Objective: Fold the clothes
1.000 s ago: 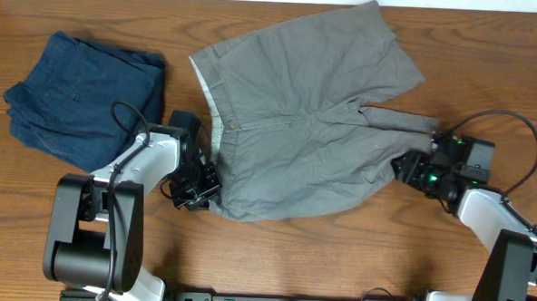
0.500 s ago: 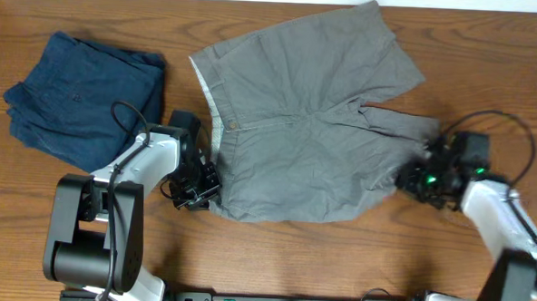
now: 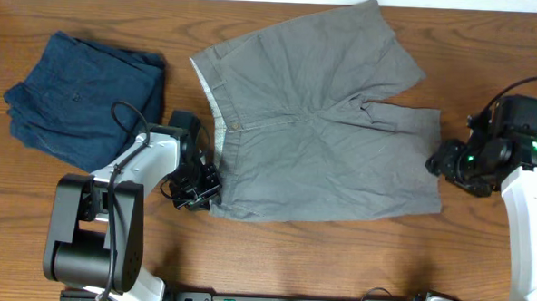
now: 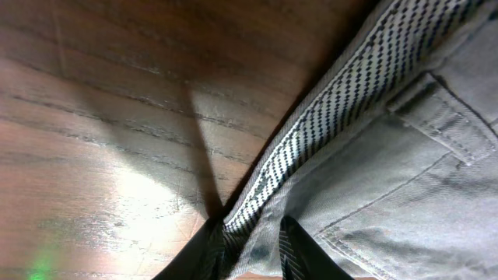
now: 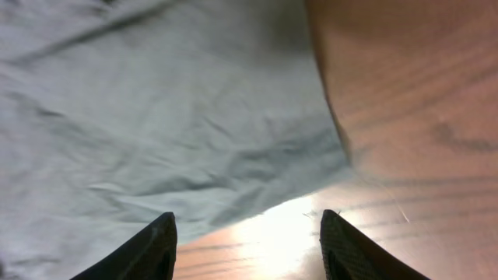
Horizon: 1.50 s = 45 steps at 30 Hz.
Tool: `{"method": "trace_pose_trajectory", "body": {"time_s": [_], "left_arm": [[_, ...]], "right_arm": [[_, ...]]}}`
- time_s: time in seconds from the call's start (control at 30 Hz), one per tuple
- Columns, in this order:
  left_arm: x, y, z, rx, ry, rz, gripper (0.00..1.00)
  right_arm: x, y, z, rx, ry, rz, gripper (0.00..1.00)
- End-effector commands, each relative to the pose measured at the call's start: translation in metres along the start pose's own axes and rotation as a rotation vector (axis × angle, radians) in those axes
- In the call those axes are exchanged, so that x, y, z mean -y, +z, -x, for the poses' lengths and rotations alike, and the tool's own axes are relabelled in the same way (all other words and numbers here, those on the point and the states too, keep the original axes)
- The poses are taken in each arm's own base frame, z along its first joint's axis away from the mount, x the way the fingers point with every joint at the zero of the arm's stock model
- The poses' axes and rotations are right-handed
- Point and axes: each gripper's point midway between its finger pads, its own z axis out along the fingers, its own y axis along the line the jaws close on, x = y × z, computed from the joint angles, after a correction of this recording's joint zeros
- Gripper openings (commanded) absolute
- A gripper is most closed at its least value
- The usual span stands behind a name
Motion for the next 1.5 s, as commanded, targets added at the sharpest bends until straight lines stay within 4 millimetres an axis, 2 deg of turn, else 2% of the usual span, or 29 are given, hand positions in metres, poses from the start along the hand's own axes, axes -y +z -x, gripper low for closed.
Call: {"method": "trace_pose_trajectory", "body": {"time_s": [0.0, 0.2, 0.27, 0.33, 0.43, 0.57, 0.63, 0.73, 0.83, 0.93, 1.1, 1.27, 1.47], "left_arm": [[-0.006, 0.004, -0.001, -0.013, -0.003, 0.021, 0.26], [-0.006, 0.004, -0.002, -0.017, -0.004, 0.023, 0.27], [-0.008, 0.004, -0.006, -0.031, -0.010, 0.031, 0.33], [-0.011, 0.003, -0.010, -0.048, -0.020, 0.040, 0.43], [-0.010, -0.005, -0.009, -0.027, -0.022, 0.028, 0.49], [-0.010, -0.035, 0.003, 0.133, -0.035, 0.033, 0.52], [-0.008, -0.053, 0.005, 0.218, -0.047, 0.018, 0.54], [0.000, -0.074, 0.004, 0.302, -0.131, -0.047, 0.63], [0.002, -0.084, 0.002, 0.332, -0.267, -0.097, 0.64], [-0.002, -0.077, -0.003, 0.312, -0.432, -0.112, 0.64], [-0.016, -0.046, -0.011, 0.273, -0.628, -0.109, 0.66], [-0.016, -0.018, -0.010, 0.286, -0.621, -0.141, 0.69], [-0.006, -0.010, 0.000, 0.368, -0.537, -0.167, 0.72]], "right_arm": [[0.018, 0.016, -0.017, -0.062, 0.009, -0.075, 0.58], [0.032, 0.043, -0.055, -0.168, 0.075, -0.106, 0.64], [0.036, 0.052, -0.065, -0.188, 0.136, -0.117, 0.66], [0.037, 0.061, -0.071, -0.193, 0.188, -0.117, 0.71], [0.039, 0.067, -0.072, -0.180, 0.248, -0.120, 0.80], [0.040, 0.068, -0.066, -0.150, 0.358, -0.120, 0.99], [0.042, 0.068, -0.065, -0.143, 0.404, -0.122, 0.99], [0.043, 0.069, -0.061, -0.125, 0.472, -0.122, 0.99], [0.043, 0.070, -0.058, -0.109, 0.549, -0.121, 0.99], [0.040, 0.070, -0.055, -0.102, 0.574, -0.103, 0.99], [0.039, 0.071, -0.054, -0.100, 0.573, -0.098, 0.99], [0.039, 0.071, -0.053, -0.096, 0.573, -0.095, 0.99], [0.039, 0.071, -0.052, -0.091, 0.572, -0.092, 0.99]]}}
